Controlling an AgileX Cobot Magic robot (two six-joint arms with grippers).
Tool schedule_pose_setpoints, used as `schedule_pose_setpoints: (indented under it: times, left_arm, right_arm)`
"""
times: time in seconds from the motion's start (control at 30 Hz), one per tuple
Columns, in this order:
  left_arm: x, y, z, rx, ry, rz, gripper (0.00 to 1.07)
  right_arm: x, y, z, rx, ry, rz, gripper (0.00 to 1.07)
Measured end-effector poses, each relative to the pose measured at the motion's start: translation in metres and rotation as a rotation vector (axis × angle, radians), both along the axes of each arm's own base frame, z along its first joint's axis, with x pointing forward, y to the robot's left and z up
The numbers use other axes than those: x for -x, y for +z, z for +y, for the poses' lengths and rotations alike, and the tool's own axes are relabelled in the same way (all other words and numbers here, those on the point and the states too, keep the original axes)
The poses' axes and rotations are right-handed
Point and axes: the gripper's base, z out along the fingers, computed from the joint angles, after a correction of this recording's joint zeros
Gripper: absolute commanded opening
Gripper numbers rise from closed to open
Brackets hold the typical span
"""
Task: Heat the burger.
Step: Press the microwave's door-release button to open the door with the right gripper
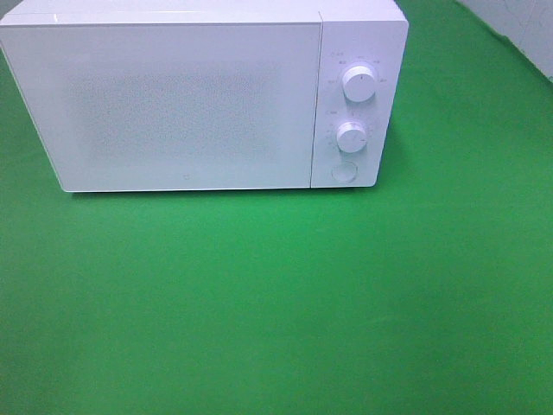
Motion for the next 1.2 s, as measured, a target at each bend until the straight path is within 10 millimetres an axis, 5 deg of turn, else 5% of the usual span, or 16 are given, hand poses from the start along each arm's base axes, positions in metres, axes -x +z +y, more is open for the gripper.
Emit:
schedule_pose_setpoints:
  times: [0.53, 1.2]
  left_arm:
    - [0.0, 0.0, 0.0, 0.0, 0.0, 0.0, 0.98]
    - [0.0, 0.0, 0.0, 0.0, 0.0, 0.0, 0.98]
  right_arm:
    - [-0.012, 0.021, 0.002, -0.026, 0.001, -0.079, 0.78]
    - [-0.103, 0.032, 0.017, -0.06, 0.021, -0.062, 0.76]
